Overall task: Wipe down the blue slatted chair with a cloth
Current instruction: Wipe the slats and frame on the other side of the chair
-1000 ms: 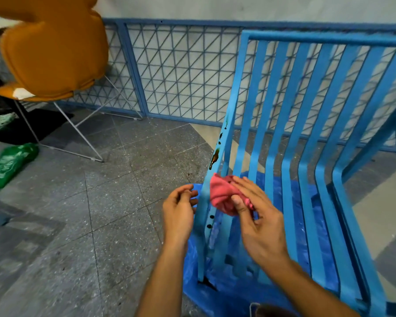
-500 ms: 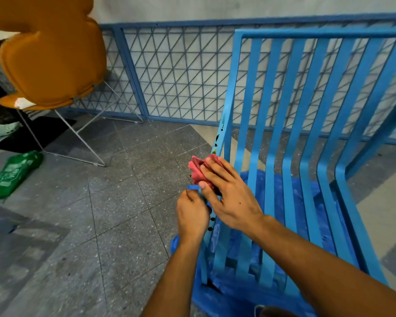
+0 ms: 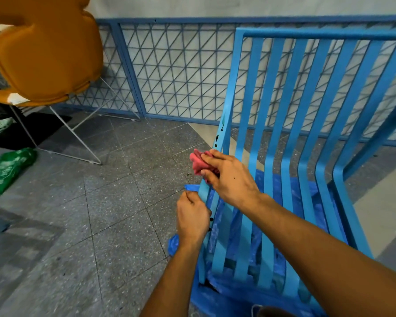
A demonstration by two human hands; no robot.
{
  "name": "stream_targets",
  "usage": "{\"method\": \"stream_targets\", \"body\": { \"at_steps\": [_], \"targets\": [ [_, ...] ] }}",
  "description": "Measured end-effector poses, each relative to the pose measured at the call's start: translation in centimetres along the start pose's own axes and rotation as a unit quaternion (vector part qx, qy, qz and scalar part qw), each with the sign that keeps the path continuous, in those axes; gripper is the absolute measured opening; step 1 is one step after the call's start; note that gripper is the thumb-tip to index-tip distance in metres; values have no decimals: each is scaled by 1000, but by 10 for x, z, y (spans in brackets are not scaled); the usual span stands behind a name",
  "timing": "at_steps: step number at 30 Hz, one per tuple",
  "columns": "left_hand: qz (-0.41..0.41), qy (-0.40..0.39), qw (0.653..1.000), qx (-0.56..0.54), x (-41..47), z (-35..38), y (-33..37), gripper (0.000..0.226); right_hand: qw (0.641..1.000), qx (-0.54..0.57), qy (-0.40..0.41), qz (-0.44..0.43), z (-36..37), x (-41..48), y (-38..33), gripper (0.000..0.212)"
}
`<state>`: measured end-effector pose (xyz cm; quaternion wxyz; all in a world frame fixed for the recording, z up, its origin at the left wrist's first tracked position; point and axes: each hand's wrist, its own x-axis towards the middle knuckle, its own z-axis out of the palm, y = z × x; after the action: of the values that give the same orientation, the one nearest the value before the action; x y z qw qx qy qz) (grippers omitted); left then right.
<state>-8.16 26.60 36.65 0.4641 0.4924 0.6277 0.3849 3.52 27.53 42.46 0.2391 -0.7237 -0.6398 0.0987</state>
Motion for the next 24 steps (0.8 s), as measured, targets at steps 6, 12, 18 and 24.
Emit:
{"method": "stream_targets", "body": {
  "at_steps": [6,12,18,24],
  "targets": [
    [-21,-32,999,9,0,-4,3,36,999,30,-1,25,-4,6,1,52],
    [-4,-46,993,106,10,0,47,44,999,39,-7,10,-7,7,8,50],
    [-41,-31,983,178,32,26,88,39,999,39,2,27,-14,53,23,46],
    [-37,43,990,132,38,29,70,32,996,84,-11,17,-21,55,33,42]
  ]
}}
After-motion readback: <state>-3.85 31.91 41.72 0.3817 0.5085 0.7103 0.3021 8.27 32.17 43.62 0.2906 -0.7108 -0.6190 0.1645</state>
